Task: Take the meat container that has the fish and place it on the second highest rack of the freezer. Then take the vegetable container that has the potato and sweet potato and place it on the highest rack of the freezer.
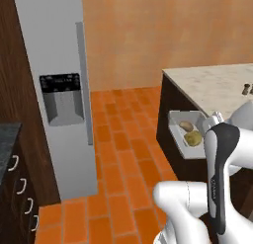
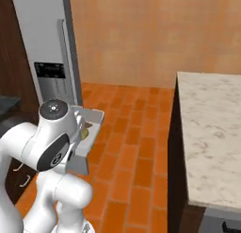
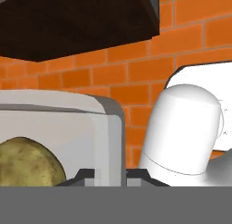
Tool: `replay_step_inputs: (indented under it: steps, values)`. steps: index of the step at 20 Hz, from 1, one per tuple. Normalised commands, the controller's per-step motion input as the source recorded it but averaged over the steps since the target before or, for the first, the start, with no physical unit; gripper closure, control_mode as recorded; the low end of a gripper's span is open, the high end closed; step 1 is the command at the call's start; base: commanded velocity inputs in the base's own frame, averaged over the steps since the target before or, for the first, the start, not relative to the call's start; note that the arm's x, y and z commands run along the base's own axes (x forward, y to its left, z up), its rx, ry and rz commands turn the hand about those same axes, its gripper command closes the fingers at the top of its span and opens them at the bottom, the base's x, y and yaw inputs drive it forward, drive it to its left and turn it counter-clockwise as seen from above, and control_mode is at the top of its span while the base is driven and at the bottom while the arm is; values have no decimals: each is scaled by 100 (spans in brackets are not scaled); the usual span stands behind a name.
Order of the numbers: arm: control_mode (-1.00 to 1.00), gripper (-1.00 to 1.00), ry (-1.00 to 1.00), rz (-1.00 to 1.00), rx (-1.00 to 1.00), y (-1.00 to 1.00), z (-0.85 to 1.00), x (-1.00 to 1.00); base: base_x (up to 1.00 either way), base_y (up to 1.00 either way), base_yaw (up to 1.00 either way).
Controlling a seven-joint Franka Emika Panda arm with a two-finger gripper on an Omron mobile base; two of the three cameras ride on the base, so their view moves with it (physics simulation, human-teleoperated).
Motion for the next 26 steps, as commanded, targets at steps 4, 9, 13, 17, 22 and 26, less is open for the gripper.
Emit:
replay_step_inputs:
  steps: [4,9,13,17,22,26]
  values:
    - [100,100,0,0,0,0,0,0,87,14,-47]
    - [100,100,0,0,0,0,0,0,99,22,-17]
    - [100,100,0,0,0,0,0,0,100,3,2]
    - [100,100,0,0,0,0,0,0,100,-3,17]
    - [100,100,0,0,0,0,0,0,100,-36,27]
    - [100,100,0,0,0,0,0,0,100,-70,43]
